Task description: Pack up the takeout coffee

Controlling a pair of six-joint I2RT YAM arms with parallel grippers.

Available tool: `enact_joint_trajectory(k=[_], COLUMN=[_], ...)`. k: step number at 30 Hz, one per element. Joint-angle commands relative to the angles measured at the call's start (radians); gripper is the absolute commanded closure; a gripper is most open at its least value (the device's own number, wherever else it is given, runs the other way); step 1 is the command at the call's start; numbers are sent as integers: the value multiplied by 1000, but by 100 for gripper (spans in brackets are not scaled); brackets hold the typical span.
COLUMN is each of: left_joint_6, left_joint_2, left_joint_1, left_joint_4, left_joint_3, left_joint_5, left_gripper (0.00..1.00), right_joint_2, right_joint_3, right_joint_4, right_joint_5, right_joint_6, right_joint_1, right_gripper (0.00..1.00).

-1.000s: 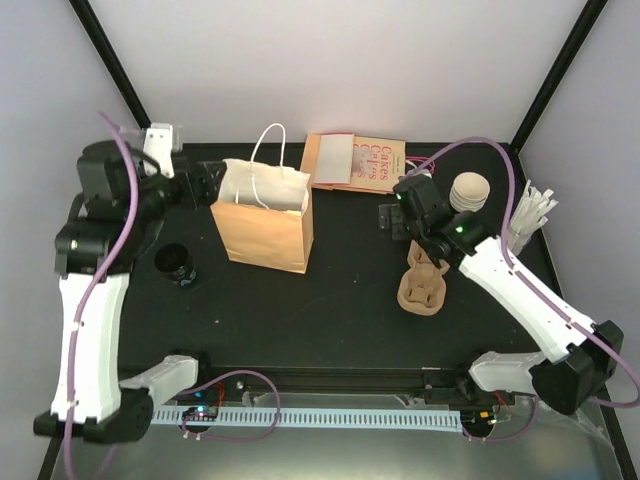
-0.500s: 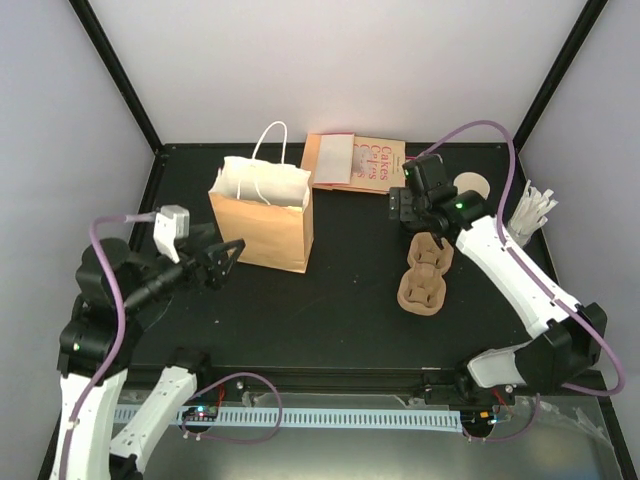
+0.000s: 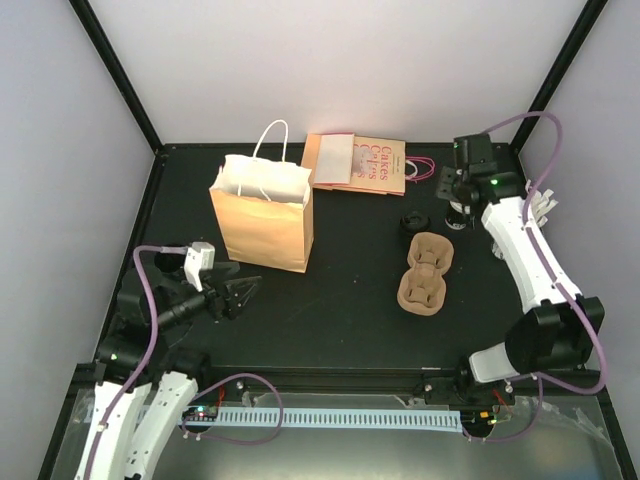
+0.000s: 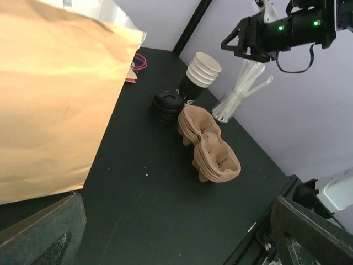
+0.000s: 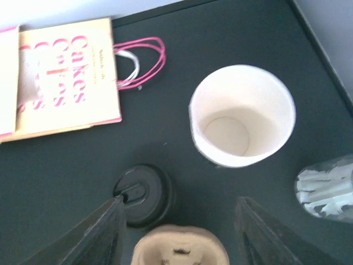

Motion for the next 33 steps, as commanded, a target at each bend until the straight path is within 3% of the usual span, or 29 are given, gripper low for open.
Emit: enact_joint_trajectory(k=[1,10,22,33], left_joint_6=[-15,52,80,83], left_joint_2=[-31,-11,2,8], left_joint_1=[-5,-6,-6,-6], left_joint_4=[89,89,97,101], left_joint_3=[-32,-73,-80,-89], left_joint_5=[51,23,35,48], left_gripper=[6,5,5,4], right_joint_2=[75,306,428,443], right_joint_3=[76,269,338,327], right_joint_4=[-12,-76,-105,-97], right_joint_5=[-74,-87,-123,-131], right_joint_6=[-1,-50,-121,-154], right_joint_1=[-118,-175,-173,-162], right_gripper=[46,63,65,68])
